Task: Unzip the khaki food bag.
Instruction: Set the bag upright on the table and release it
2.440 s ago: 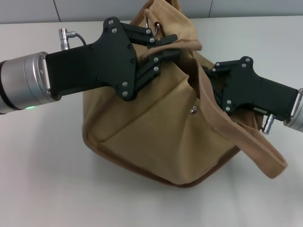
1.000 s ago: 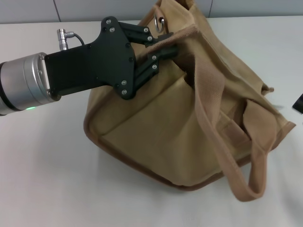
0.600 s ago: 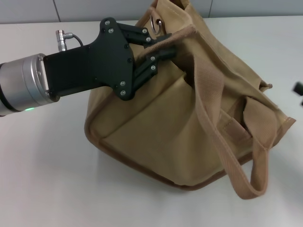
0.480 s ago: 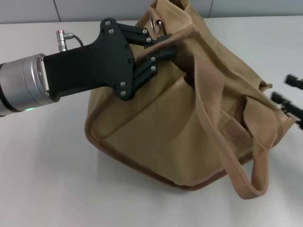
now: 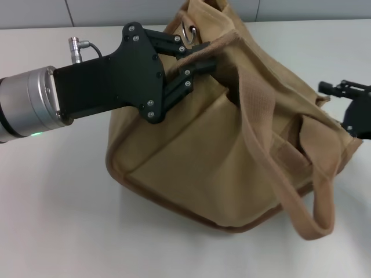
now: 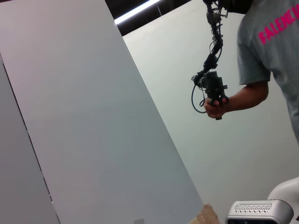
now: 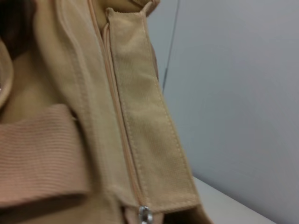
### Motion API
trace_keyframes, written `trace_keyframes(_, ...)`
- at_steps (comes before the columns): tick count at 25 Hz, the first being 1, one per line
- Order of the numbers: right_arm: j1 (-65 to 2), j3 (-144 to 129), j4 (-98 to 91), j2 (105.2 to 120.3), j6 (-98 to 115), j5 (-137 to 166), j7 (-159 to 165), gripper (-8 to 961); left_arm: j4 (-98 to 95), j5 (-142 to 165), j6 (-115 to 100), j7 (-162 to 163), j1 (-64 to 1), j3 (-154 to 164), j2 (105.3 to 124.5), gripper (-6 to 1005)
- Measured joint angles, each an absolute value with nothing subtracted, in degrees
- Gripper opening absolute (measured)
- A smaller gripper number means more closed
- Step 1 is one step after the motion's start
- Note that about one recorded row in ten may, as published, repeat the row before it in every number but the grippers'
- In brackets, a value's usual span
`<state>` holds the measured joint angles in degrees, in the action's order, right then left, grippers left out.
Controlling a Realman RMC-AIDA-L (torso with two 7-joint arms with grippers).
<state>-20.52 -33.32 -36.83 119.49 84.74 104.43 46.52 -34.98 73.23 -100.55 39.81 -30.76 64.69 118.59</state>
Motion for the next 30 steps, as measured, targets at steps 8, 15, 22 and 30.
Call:
trace_keyframes(8, -20.2, -42.4, -39.0, 119.76, 81.2, 104.3, 40.6, 280, -34.8, 73.3, -100.4, 39.8, -30.0, 64.7, 118.65, 86)
trace_keyframes(15, -19.3, -42.1, -39.5, 119.6, 81.2, 95.3, 38.5, 145, -32.2, 73.2, -100.3, 39.8, -30.0, 64.7, 118.69, 87)
trace_keyframes(22, -23.5, -42.5, -41.4, 119.57, 75.6, 88.9, 40.1, 93, -23.0, 72.7, -94.0, 37.0, -31.4, 64.2, 118.95, 83)
trace_keyframes(30, -26.7, -42.5, -37.5, 119.79, 70.6, 86.0, 38.6, 44, -14.0, 61.3, -92.2, 32.5, -28.0, 62.9, 119.16, 62)
